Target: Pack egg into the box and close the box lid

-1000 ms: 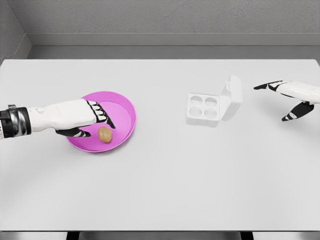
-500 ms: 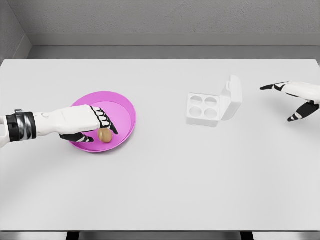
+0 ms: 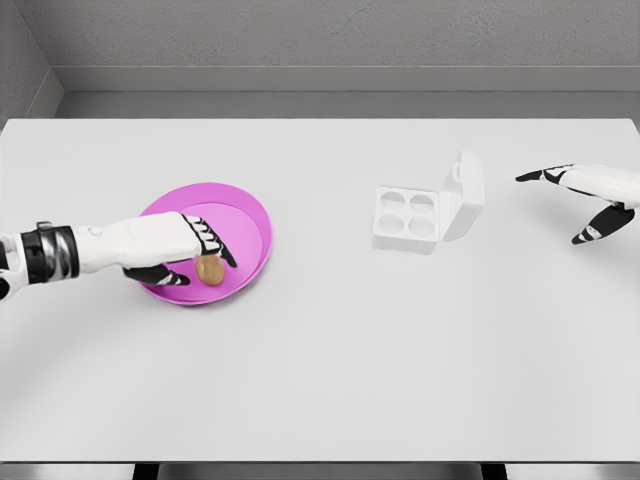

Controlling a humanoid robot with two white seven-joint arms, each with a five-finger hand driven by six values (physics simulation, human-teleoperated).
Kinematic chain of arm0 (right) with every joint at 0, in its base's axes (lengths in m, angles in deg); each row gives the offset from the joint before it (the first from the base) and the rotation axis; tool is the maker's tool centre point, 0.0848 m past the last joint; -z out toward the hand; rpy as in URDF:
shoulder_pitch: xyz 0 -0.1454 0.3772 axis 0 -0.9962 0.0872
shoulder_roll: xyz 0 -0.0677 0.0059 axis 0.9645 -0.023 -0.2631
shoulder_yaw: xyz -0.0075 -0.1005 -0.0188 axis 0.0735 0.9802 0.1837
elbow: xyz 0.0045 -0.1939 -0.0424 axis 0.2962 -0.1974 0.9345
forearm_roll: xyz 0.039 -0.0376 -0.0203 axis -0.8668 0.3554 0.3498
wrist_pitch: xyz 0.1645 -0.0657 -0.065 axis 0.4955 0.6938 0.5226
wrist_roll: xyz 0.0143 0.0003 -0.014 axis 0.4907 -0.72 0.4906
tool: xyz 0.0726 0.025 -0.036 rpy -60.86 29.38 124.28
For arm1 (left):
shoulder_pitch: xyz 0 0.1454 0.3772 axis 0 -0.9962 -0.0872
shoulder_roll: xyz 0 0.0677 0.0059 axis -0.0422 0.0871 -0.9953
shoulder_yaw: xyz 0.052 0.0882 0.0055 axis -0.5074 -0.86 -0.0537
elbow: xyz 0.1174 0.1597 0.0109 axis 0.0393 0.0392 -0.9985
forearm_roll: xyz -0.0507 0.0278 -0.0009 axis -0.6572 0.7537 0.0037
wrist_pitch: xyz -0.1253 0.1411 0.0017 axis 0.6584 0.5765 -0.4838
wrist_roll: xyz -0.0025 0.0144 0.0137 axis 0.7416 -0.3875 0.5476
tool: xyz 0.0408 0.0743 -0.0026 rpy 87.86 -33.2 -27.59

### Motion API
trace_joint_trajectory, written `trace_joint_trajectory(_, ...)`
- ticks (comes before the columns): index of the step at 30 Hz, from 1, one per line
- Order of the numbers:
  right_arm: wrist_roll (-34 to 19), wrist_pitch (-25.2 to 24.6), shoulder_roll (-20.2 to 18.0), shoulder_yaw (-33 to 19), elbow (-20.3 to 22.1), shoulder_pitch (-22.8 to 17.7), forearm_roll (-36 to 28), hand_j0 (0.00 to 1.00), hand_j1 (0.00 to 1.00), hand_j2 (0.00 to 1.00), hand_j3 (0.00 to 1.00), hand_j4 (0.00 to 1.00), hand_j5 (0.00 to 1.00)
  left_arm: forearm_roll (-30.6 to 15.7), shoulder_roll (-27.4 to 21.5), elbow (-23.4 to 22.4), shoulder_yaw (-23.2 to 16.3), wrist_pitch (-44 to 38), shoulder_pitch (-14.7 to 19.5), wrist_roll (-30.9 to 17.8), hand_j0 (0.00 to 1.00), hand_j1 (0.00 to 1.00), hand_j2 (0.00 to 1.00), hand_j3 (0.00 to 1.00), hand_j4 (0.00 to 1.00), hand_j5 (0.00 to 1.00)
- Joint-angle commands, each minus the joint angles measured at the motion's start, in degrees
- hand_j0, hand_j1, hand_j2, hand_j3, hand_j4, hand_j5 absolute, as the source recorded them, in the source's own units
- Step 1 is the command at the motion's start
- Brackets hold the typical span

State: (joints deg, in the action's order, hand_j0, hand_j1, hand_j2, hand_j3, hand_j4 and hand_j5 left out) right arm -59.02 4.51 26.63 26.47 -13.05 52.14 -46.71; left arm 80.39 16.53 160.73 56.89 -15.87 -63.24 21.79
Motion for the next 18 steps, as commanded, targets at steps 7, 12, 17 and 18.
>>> trace_joint_trajectory(7, 0.0, -0.2, -0.1, 0.2, -0.3, -0.3, -0.4, 1.00, 1.00, 1.00, 1.00, 1.00, 1.00, -0.4, 1.3, -1.2, 0.0, -0.1, 0.0, 0.0, 0.75, 0.75, 0.75, 0.75, 0.75, 0.75)
trace_joint_trajectory(12, 0.0, -0.2, 0.1, 0.3, -0.4, -0.1, -0.4, 1.00, 1.00, 1.00, 1.00, 1.00, 1.00, -0.4, 1.3, -1.6, -0.1, -0.1, -0.1, 0.0, 0.75, 0.75, 0.75, 0.75, 0.75, 0.75)
trace_joint_trajectory(17, 0.0, -0.2, 0.1, 0.3, -0.9, 0.0, -0.5, 1.00, 1.00, 1.00, 1.00, 1.00, 1.00, -0.3, 1.7, -3.2, -0.1, -0.1, -0.1, 0.0, 0.75, 0.75, 0.75, 0.75, 0.75, 0.75)
trace_joint_trajectory(18, 0.0, -0.2, 0.1, 0.3, -1.0, 0.1, -0.5, 1.00, 1.00, 1.00, 1.00, 1.00, 1.00, -0.3, 1.9, -3.6, -0.1, -0.1, -0.1, 0.0, 0.75, 0.75, 0.75, 0.75, 0.75, 0.75)
